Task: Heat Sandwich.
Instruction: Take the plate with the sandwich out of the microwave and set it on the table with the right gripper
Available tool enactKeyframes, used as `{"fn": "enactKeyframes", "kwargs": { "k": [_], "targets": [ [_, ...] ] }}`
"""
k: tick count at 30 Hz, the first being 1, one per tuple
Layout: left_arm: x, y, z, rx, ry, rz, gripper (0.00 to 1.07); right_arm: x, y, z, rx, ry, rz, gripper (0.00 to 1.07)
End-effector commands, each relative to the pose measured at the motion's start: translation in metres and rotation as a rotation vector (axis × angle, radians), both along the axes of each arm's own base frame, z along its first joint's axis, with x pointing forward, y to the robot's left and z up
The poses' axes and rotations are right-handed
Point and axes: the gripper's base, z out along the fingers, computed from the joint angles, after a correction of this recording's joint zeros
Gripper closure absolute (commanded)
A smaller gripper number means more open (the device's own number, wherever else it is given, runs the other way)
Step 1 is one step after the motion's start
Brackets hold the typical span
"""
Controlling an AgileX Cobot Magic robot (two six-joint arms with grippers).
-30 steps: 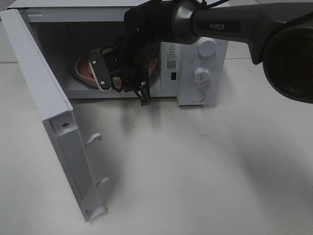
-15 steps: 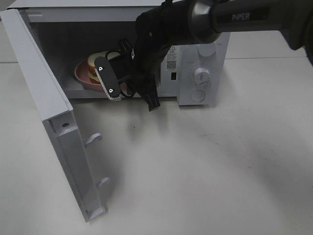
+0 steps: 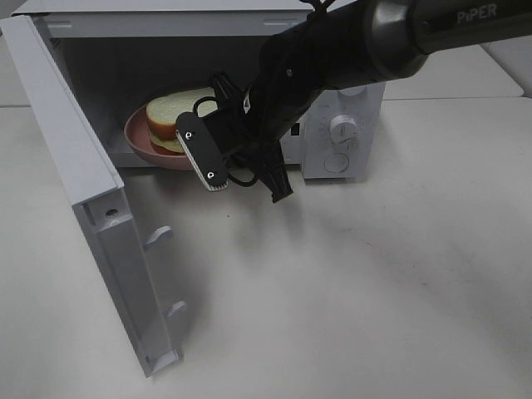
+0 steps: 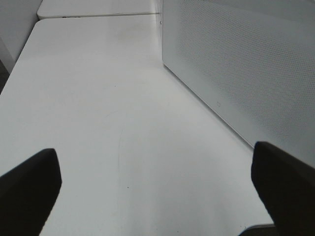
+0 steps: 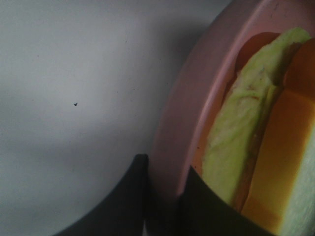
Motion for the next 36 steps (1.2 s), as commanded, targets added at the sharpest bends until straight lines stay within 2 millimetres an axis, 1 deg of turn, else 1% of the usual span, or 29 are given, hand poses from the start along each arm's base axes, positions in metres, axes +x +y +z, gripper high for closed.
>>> {"fn": "enactKeyframes", "kwargs": {
  "k": [1,2,6,8,11,13,21,23,25,28,29,33,35,36],
  "targets": [
    [-0.003,0.000,0.000,-0.001,-0.035,0.007,0.05,-0.005,-0.003,0.020,0.065,-0.079,0.015,1.07],
    [-0.003,0.000,0.000,-0.001,-0.035,0.007,0.05,-0.005,-0.003,0.020,0.065,-0.079,0.015,1.07],
    [-0.003,0.000,0.000,-0.001,-0.035,0.007,0.05,-0.018,-0.012,0.022,0.077,-0.090,0.020,1.07],
    [-0.003,0.000,0.000,-0.001,-0.035,0.007,0.05,-0.020,-0.013,0.022,0.081,-0.093,0.021,1.07],
    [-0.003,0.000,0.000,-0.001,-0.035,0.007,0.05,-0.029,-0.021,0.025,0.091,-0.103,0.024,1.07],
    [-0.003,0.000,0.000,-0.001,-0.035,0.007,0.05,-0.031,-0.022,0.026,0.094,-0.106,0.024,1.07],
    [-0.003,0.000,0.000,-0.001,-0.035,0.007,0.05,-0.053,-0.038,0.034,0.112,-0.123,0.030,1.07],
    [-0.003,0.000,0.000,-0.001,-0.035,0.007,0.05,-0.055,-0.039,0.035,0.114,-0.126,0.030,1.07],
    [-0.003,0.000,0.000,-0.001,-0.035,0.007,0.05,-0.063,-0.044,0.039,0.126,-0.145,0.038,1.07],
    [-0.003,0.000,0.000,-0.001,-0.035,0.007,0.05,-0.069,-0.049,0.039,0.128,-0.145,0.039,1.07],
    [-0.003,0.000,0.000,-0.001,-0.035,0.007,0.05,-0.075,-0.054,0.039,0.125,-0.141,0.039,1.07],
    [-0.003,0.000,0.000,-0.001,-0.035,0.007,0.05,-0.084,-0.061,0.039,0.118,-0.132,0.039,1.07],
    [-0.003,0.000,0.000,-0.001,-0.035,0.007,0.05,-0.095,-0.070,0.039,0.111,-0.123,0.039,1.07],
    [-0.003,0.000,0.000,-0.001,-0.035,0.007,0.05,-0.095,-0.070,0.039,0.111,-0.123,0.039,1.07]
  ]
}}
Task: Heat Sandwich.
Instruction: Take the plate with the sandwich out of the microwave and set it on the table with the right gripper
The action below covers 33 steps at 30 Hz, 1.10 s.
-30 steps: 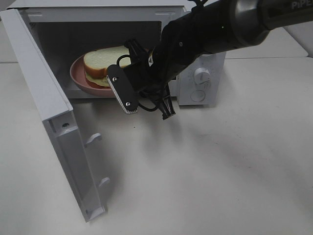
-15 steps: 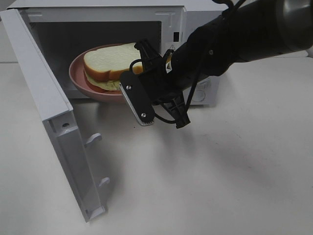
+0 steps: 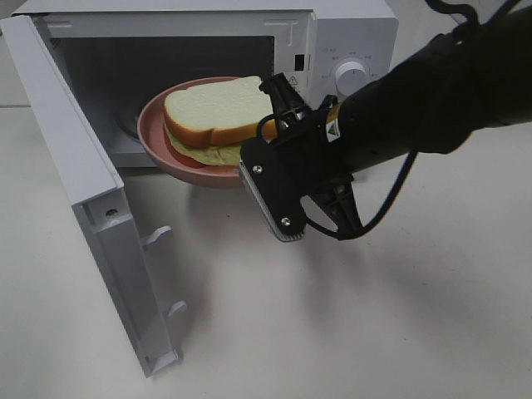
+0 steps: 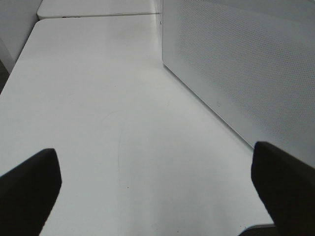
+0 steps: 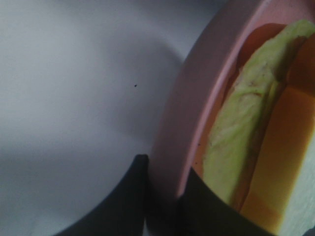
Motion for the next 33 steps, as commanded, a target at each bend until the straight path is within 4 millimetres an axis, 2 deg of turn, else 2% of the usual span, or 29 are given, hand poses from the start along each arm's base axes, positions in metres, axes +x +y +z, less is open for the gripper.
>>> {"fn": "enactKeyframes", "kwargs": {
  "k": [1,13,33],
  "targets": [
    [-0.003,0.000,0.000,-0.001,-0.035,0.007,0.05,-0.009,-0.009,0.010,0.037,-0.034,-0.007,1.07],
    [-0.003,0.000,0.000,-0.001,-0.035,0.007,0.05,-0.047,-0.039,0.019,0.041,-0.040,-0.008,1.07],
    [-0.003,0.000,0.000,-0.001,-0.035,0.007,0.05,-0.095,-0.078,0.033,0.018,-0.025,-0.024,1.07]
  ]
}}
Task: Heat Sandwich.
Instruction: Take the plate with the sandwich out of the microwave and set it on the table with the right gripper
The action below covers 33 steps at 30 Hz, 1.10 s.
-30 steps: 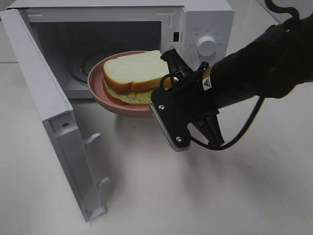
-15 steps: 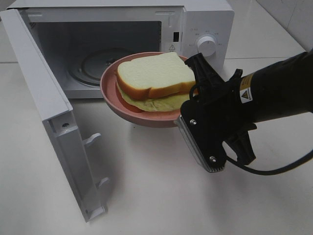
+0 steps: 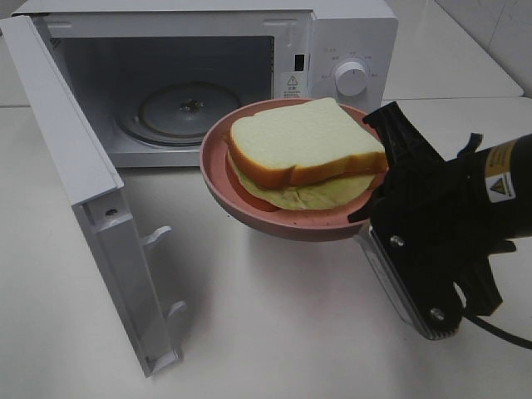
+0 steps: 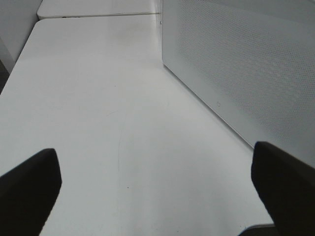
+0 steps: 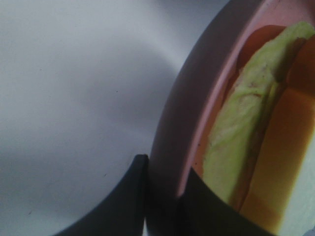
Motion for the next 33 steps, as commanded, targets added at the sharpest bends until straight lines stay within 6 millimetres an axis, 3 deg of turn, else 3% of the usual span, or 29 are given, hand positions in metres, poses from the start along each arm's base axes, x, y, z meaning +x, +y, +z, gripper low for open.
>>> {"fn": "enactKeyframes", "kwargs": {
  "k": [1,19,33],
  "targets": [
    [-0.003,0.000,0.000,-0.001,-0.035,0.007,0.05,-0.009,-0.009,0.007,0.025,-0.024,-0.012,1.07],
    [-0.003,0.000,0.000,-0.001,-0.035,0.007,0.05,-0.051,-0.046,0.016,0.007,-0.017,-0.056,1.06],
    [-0.003,0.000,0.000,-0.001,-0.035,0.007,0.05,-0.054,-0.063,0.024,0.024,-0.046,-0.253,1.05]
  ]
}}
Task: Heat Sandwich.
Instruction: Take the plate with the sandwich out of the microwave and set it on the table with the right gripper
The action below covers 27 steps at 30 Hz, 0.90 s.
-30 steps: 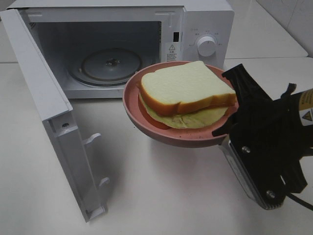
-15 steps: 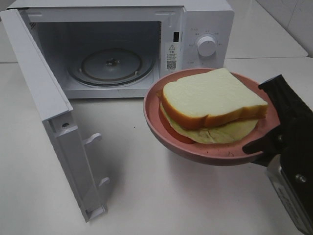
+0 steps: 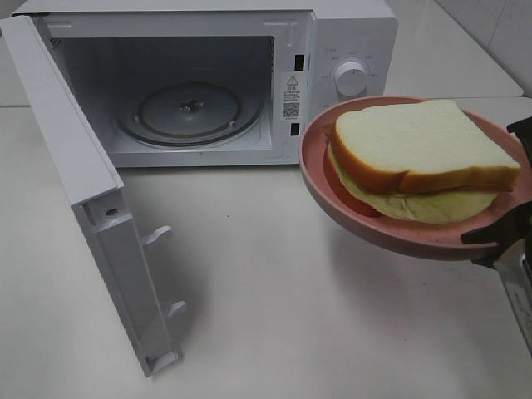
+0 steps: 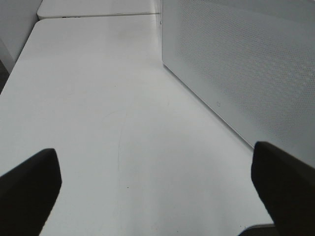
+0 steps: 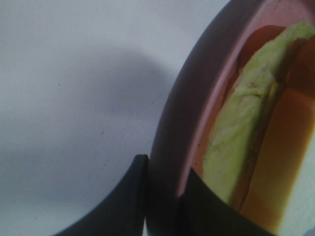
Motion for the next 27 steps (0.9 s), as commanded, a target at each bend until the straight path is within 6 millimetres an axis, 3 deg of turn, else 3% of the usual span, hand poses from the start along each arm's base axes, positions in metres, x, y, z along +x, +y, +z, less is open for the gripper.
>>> {"fn": "enactKeyframes", "kwargs": {
  "k": [1,27],
  "targets": [
    [-0.003,0.000,0.000,-0.001,-0.035,0.007,0.05,0.002,-0.002,0.003,0.024,-0.035,-0.033,1.05],
    [-0.003,0.000,0.000,-0.001,-0.035,0.007,0.05,0.011,-0.028,0.007,-0.008,-0.109,-0.430,1.05]
  ]
}}
